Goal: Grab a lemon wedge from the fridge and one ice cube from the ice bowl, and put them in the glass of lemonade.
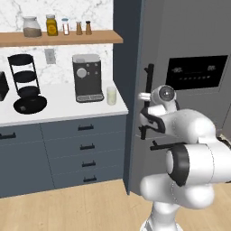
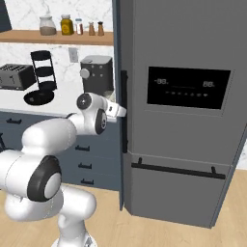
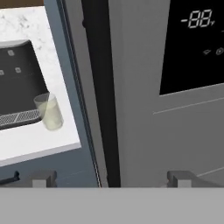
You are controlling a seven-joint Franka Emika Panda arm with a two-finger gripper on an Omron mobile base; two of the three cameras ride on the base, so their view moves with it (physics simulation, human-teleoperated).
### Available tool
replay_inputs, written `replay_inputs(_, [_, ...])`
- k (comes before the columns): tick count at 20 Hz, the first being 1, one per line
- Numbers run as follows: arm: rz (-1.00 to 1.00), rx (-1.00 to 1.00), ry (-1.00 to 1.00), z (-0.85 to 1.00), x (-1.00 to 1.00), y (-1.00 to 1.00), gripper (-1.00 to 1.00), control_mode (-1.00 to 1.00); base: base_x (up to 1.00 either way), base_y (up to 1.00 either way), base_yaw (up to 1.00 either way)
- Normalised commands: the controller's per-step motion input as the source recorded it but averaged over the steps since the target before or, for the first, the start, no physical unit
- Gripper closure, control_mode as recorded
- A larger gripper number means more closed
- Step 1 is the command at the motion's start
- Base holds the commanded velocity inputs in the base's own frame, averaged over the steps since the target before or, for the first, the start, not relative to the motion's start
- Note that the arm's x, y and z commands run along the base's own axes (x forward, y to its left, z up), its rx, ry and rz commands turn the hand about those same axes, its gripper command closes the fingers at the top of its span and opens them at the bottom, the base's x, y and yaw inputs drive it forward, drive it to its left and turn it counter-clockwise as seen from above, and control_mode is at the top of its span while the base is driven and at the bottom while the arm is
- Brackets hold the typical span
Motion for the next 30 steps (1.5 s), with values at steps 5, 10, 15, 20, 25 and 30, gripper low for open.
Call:
replay_inputs(5, [-0.04, 0.0, 0.0, 0.0, 0.53, -0.1, -1.0, -1.0, 0.0, 0.0, 0.0])
replay_inputs(10, [-0.02, 0.0, 0.0, -0.01, 0.64, -0.06, -1.0, -1.0, 0.0, 0.0, 0.0])
replay_inputs(15, [-0.01, -0.03, 0.0, -0.16, 0.7, -0.07, -1.0, -1.0, 0.0, 0.0, 0.0])
replay_inputs(20, [-0.02, -0.07, -0.04, -0.35, 0.69, -0.05, -1.0, -1.0, 0.0, 0.0, 0.0])
replay_inputs(25, [-0.02, -0.08, -0.05, -0.36, 0.73, -0.01, -1.0, -1.0, 0.0, 0.0, 0.0])
replay_inputs(30, [-0.08, -0.05, 0.0, -0.14, 0.84, 0.0, -1.0, -1.0, 0.0, 0.0, 0.0])
